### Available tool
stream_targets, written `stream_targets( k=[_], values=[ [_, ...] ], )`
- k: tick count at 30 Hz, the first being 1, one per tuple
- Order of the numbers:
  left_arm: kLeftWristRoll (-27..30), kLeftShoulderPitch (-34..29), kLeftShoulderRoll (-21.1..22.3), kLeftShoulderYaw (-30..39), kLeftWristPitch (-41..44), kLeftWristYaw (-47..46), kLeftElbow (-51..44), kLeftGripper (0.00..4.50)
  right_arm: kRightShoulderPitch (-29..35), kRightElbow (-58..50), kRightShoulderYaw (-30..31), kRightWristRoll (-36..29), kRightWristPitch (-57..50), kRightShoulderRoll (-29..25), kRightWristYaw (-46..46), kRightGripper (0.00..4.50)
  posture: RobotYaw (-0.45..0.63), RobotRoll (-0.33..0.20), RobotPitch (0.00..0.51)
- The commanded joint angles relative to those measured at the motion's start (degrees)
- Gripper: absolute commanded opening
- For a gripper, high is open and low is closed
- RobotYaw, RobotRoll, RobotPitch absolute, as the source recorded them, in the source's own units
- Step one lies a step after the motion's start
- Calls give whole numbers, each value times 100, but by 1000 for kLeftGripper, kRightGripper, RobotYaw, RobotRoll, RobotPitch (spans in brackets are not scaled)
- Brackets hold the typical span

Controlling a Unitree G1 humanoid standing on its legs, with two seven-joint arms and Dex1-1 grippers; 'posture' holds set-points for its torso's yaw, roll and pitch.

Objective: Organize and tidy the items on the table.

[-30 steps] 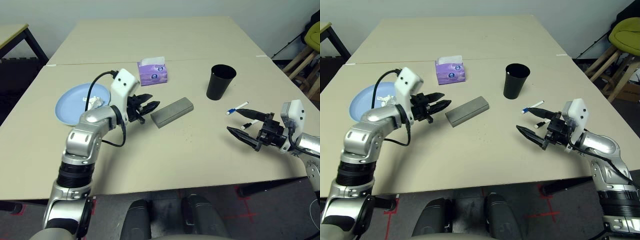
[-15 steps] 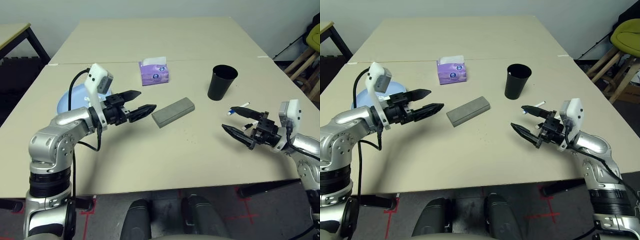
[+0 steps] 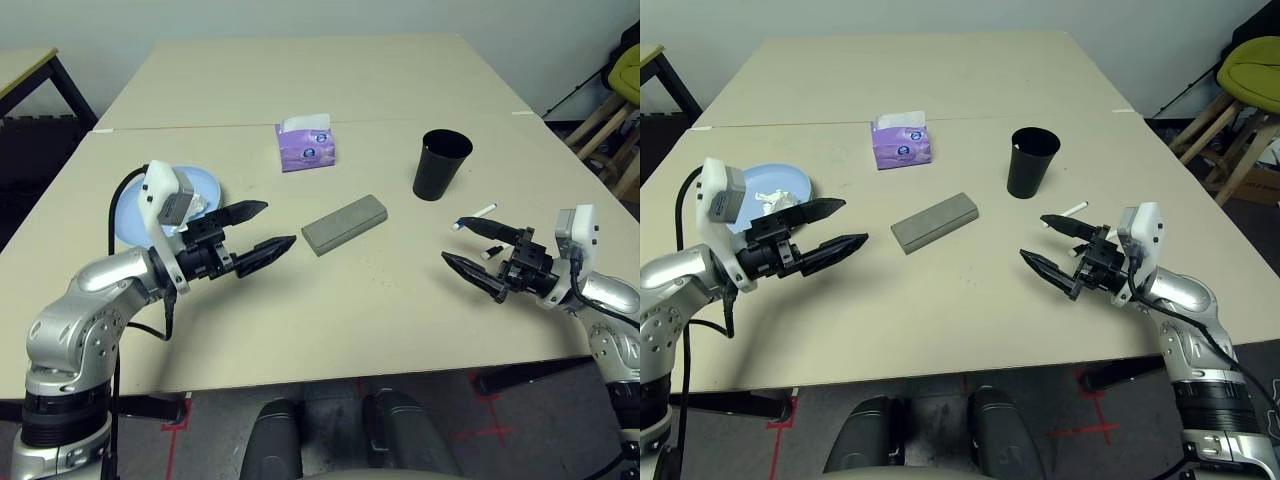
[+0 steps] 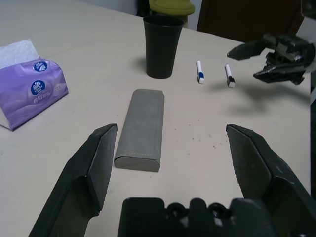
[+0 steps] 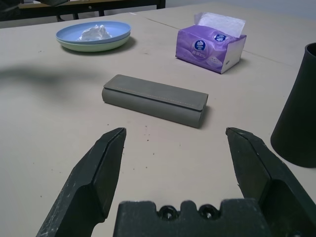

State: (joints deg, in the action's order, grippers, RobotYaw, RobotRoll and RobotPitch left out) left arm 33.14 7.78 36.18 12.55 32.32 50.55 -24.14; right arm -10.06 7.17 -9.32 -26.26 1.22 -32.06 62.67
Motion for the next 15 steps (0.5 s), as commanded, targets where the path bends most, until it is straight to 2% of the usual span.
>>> stream_targets(
  k=[1,6,15],
  values=[
    [-468,-278,59,-369,-825,266,25,4492,-34,98,-5,42,60,-71,48,4500,25,0,61],
    [-616,-361,1,-477,-1637,521,180,4492,-90,164,-19,60,78,-125,61,4500,25,0,61],
    [-440,-132,93,-490,-1832,695,397,4492,-185,296,-67,61,87,-261,86,4500,23,0,63]
  ],
)
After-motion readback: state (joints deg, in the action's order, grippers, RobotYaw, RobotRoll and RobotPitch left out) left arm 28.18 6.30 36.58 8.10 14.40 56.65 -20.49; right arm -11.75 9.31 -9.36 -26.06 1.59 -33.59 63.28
